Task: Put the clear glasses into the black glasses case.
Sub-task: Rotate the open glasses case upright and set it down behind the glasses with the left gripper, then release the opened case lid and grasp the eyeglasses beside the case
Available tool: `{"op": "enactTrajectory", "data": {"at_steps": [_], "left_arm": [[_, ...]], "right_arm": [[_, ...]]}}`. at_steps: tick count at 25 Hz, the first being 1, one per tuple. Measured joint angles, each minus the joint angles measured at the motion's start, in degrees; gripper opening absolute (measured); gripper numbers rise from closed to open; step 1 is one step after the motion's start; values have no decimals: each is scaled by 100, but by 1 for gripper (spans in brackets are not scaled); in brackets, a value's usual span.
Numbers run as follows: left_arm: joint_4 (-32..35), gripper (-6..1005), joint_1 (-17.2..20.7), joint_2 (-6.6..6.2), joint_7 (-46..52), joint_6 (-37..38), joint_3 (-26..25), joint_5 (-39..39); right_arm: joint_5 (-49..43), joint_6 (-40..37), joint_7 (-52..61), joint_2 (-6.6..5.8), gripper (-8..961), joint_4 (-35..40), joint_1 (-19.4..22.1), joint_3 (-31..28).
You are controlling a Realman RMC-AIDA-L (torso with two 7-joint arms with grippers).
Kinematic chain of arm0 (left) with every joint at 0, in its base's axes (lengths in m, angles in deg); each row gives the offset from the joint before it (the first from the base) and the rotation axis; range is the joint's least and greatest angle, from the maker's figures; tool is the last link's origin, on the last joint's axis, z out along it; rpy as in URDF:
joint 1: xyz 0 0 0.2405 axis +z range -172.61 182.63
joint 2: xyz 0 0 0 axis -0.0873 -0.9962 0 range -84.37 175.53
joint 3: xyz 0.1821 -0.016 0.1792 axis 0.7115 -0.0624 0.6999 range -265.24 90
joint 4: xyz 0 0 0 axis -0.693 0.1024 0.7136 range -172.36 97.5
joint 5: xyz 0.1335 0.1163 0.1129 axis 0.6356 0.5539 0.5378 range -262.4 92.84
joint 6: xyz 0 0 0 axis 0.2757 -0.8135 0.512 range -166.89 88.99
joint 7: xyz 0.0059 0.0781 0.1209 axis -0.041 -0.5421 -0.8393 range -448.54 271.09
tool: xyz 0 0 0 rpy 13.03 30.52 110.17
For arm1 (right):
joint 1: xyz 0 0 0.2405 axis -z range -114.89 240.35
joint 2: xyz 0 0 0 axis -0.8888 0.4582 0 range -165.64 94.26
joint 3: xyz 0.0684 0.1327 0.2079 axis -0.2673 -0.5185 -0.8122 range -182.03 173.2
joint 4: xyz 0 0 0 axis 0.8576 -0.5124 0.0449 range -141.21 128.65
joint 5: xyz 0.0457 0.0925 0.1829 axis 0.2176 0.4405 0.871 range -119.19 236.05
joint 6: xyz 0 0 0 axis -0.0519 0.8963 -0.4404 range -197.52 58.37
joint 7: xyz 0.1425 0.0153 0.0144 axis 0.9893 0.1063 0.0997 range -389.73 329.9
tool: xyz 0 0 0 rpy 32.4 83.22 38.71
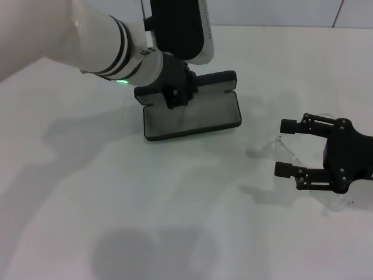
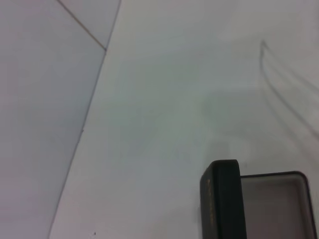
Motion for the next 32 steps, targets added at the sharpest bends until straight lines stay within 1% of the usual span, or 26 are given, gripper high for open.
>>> {"op": "enactTrajectory", "data": {"at_steps": [6,11,14,17,19,22,23,24,26,27,28,29,30,31,32], "left_arm": [[28,193,133,1,3,-157,105,39],[42,336,194,1,25,-170,177,96],[329,423,305,-3,114,-168,42,-208],[766,511,618,-21,-17,-70,-391,-1165],[1047,512,938,-33,-362,59,-818,-2103],[1193,513,1516,-39,-1233,635,-1558,-3850],[1147,513,1685,-37,-1525,906,-1791,-4460],[1072,513,1863,-33,-1805,1166,-2011,-4969],[789,513,2179,-27,-2274,1546,-2304,-5856],[613,514,2314,-26,-2497,1710,-2388,-6181],[365,514,2456,-31,-2820,1931,-2469,-6563],[131,514,2545,-35,-3061,2090,-2514,-6791],[-117,514,2621,-37,-3325,2259,-2549,-6997],[-507,514,2682,-39,-3679,2492,-2589,-7208],[-828,514,2715,-41,-3959,2680,-2634,-7367]], "right_arm": [[5,-3,0,-5,792,-2,1,0],[8,-9,0,-4,792,-2,7,0],[37,-26,1,-4,792,-2,30,0],[110,-32,52,-9,791,-2,48,0],[144,-32,186,-23,791,1,59,-52],[141,-33,711,-82,791,83,53,-246],[133,-33,1051,-136,791,150,27,-324],[121,-33,1359,-190,791,222,1,-369],[39,-30,2179,-358,791,514,-93,-413],[-43,-33,2507,-430,791,672,-134,-404],[-212,-38,3102,-544,791,990,-206,-388],[-433,-41,3614,-612,791,1342,-272,-379],[-712,-44,4130,-652,791,1695,-329,-378],[-1055,-59,4682,-686,791,2117,-467,-378],[-1305,-88,4994,-695,791,2325,-554,-380]]}}
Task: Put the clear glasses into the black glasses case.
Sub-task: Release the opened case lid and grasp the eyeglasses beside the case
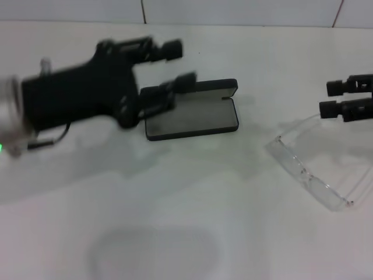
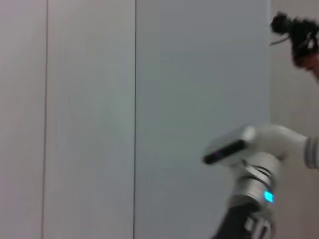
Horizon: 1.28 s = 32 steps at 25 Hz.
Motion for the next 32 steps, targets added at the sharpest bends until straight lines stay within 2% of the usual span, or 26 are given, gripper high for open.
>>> {"op": "enactTrajectory", "data": {"at_steps": [3,4,5,9,13,16,18,20,24,32], "left_arm": [[-883,514,3,-5,-471,354,-166,-152],[-1126,514,-19,-15,-515,391,-206,-101],[-1334,515,-44,-29,-528,401,-231,-3],[-1846,515,-153,-22,-569,398,-408,437],[-2116,629,-110,16,-888,390,-551,410],[-2221,707,-81,16,-1094,393,-583,382],[-2251,748,-56,17,-1181,393,-586,378],[-2254,790,-45,16,-1216,382,-592,381],[-2292,790,-87,18,-1257,327,-598,400],[-2346,789,-117,15,-1512,294,-604,408]], "right_arm": [[-1199,-292,1218,3,791,781,-586,9],[-1615,-454,1555,18,791,946,-856,18],[-2179,-773,1947,56,791,1035,-1309,24],[-3045,-1254,2505,161,791,1011,-2031,91],[-4048,-1547,3017,334,790,820,-2645,400],[-4738,-1649,3196,498,790,673,-2891,670],[-5213,-1703,3243,652,790,544,-3043,831],[-5466,-1715,3343,733,790,373,-3150,1067],[-5328,-1469,3632,739,781,100,-3149,1483],[-4974,-601,3691,730,779,-753,-3103,1580]]}}
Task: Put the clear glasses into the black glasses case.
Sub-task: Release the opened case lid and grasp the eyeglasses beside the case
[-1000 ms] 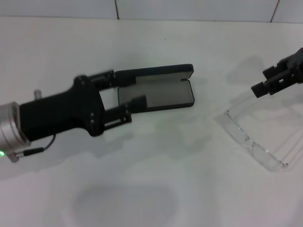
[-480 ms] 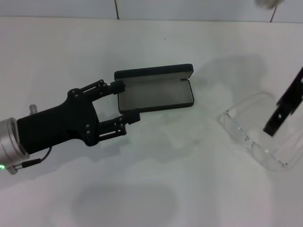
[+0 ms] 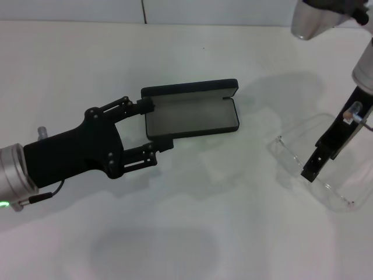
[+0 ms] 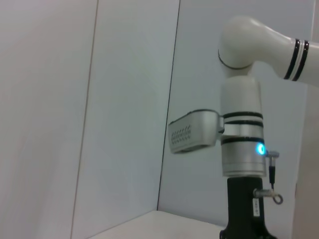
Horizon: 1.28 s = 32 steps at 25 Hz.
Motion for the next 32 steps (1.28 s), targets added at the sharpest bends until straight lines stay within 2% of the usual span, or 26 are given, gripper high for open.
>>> {"op": "enactTrajectory", "data": {"at_steps": [10,21,28,32], "left_arm": [[-20,789,-45,11,-15,-126,16,32],[-193,788,-57,9,-174,-131,7,19],[-217,788,-68,9,-175,-131,6,16],[-217,787,-68,10,-174,-131,12,16]], "right_arm": [[83,792,21,10,772,-520,51,275],[138,1016,9,14,729,-732,47,407],[199,1085,-33,14,698,-774,65,723],[224,1104,-167,14,537,-746,92,760]]}}
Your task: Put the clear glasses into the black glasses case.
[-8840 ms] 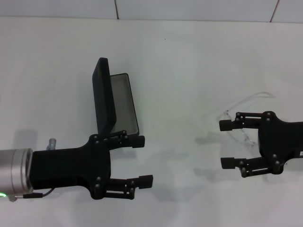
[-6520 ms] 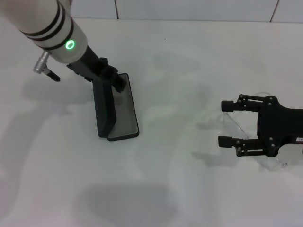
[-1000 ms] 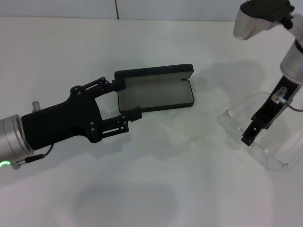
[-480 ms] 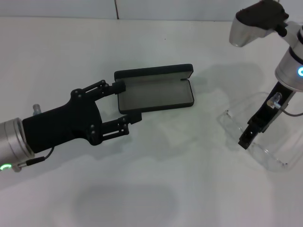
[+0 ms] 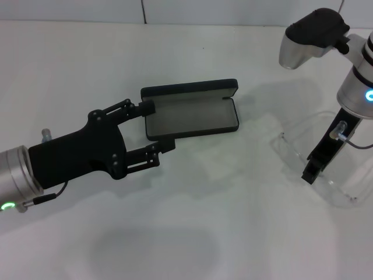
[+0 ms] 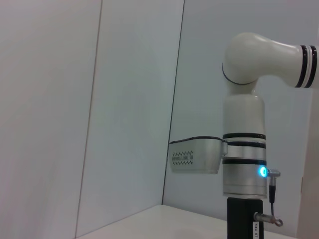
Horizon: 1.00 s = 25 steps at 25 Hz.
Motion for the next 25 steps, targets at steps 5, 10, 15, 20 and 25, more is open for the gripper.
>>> {"op": "enactTrajectory", "data": {"at_steps": [5,10,15,20,25], "left_arm": [[-7,787,-1,0,0,0,-6,-4],[-11,787,0,0,0,1,-7,-15],[-11,787,0,-1,0,4,-5,-29],[-10,786,0,-9,0,5,-5,-39],[9,785,-2,-9,0,6,-8,-48]], "right_arm": [[66,14,-46,-11,249,4,10,40],[95,-8,-120,-28,185,20,13,44],[83,-58,-136,-28,121,133,36,45],[24,-275,-120,-33,119,632,289,51],[1,-540,-88,-61,116,1348,680,-78]]}}
